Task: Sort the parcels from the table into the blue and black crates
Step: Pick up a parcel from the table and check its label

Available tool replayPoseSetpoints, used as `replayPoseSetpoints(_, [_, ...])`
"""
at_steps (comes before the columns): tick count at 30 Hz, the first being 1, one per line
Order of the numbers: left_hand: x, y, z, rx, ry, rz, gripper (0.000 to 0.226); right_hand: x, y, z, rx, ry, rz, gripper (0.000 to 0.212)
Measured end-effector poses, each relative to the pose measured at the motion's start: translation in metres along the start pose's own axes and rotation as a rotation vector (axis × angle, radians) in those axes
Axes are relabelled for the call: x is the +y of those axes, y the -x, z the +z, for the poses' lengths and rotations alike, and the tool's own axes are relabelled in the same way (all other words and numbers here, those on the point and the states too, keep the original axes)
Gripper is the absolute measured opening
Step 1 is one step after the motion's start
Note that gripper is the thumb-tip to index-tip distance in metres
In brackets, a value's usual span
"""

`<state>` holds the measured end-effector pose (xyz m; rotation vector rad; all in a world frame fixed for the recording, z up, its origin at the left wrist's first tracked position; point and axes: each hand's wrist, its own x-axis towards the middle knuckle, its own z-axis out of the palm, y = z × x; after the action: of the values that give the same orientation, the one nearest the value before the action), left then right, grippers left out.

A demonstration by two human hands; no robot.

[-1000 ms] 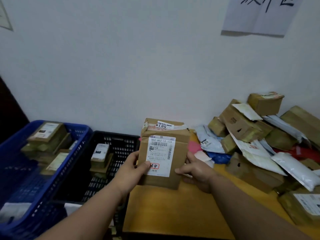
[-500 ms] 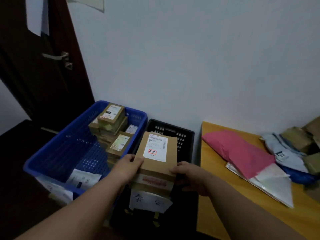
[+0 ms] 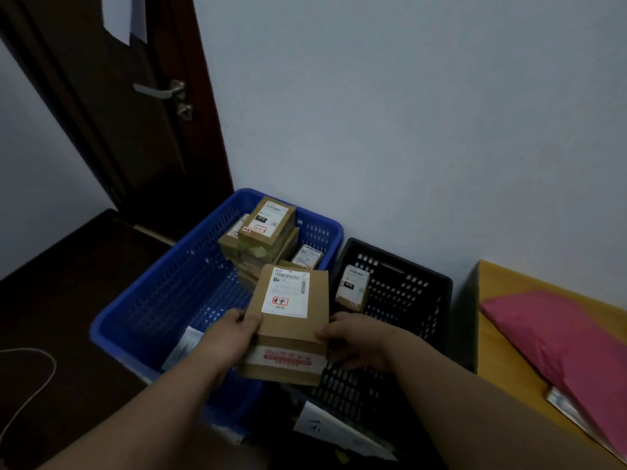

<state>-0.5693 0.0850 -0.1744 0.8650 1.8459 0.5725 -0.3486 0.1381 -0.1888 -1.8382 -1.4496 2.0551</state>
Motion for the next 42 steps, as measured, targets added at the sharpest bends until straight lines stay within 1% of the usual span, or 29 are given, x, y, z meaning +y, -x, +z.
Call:
replayPoseSetpoints(4, [-0.010, -0.027, -0.032, 0.046, 0.057, -0.052, 0.032, -0.037, -0.042, 0.017, -0.062, 0.067, 0.019, 0.034])
replayPoseSetpoints(5, [-0.014, -0.033, -0.041, 0.052, 0.065, -0.065, 0.032, -0.045, -0.051, 0.023, -0.084, 0.078, 0.026, 0.033])
replayPoseSetpoints(7, [-0.023, -0.049, -0.059, 0.056, 0.058, -0.094, 0.031, -0.062, -0.068, 0.038, -0.114, 0.105, 0.038, 0.025])
replayPoseSetpoints(9, [-0.030, -0.070, -0.077, 0.051, 0.045, -0.114, 0.030, -0.077, -0.086, 0.053, -0.118, 0.109, 0.059, 0.026])
replayPoseSetpoints(13, [-0.041, -0.125, -0.115, -0.021, 0.002, -0.136, 0.032, -0.106, -0.131, 0.083, -0.069, 0.104, 0.111, 0.039])
replayPoseSetpoints(17, [-0.059, -0.185, -0.149, -0.097, -0.060, -0.181, 0.039, -0.129, -0.182, 0.114, -0.013, 0.101, 0.155, 0.045])
replayPoseSetpoints(20, [-0.077, -0.224, -0.160, -0.136, -0.093, -0.246, 0.048, -0.137, -0.225, 0.133, 0.029, 0.209, 0.147, 0.051])
replayPoseSetpoints(21, [-0.083, -0.236, -0.160, -0.150, -0.089, -0.272, 0.047, -0.140, -0.237, 0.139, 0.034, 0.243, 0.152, 0.051])
replayPoseSetpoints(25, [-0.103, -0.267, -0.151, -0.215, 0.020, -0.412, 0.032, -0.148, -0.271, 0.145, 0.005, 0.364, 0.154, 0.048])
replayPoseSetpoints(28, [-0.114, -0.288, -0.137, -0.228, 0.092, -0.478, 0.037, -0.146, -0.303, 0.142, 0.024, 0.394, 0.161, 0.050])
replayPoseSetpoints(30, [-0.119, -0.301, -0.127, -0.209, 0.147, -0.513, 0.037, -0.144, -0.324, 0.141, 0.009, 0.411, 0.166, 0.051])
replayPoseSetpoints(35, [-0.137, -0.329, -0.100, -0.147, 0.283, -0.566, 0.048, -0.142, -0.369, 0.130, -0.025, 0.435, 0.129, 0.052])
replayPoseSetpoints(37, [-0.144, -0.340, -0.090, -0.092, 0.296, -0.589, 0.043, -0.140, -0.384, 0.127, -0.040, 0.435, 0.115, 0.054])
replayPoseSetpoints(40, [-0.145, -0.351, -0.073, -0.047, 0.385, -0.668, 0.027, -0.134, -0.408, 0.125, -0.053, 0.468, 0.087, 0.058])
replayPoseSetpoints(42, [-0.146, -0.362, -0.063, -0.040, 0.466, -0.712, 0.029, -0.128, -0.423, 0.125, -0.051, 0.508, 0.080, 0.066])
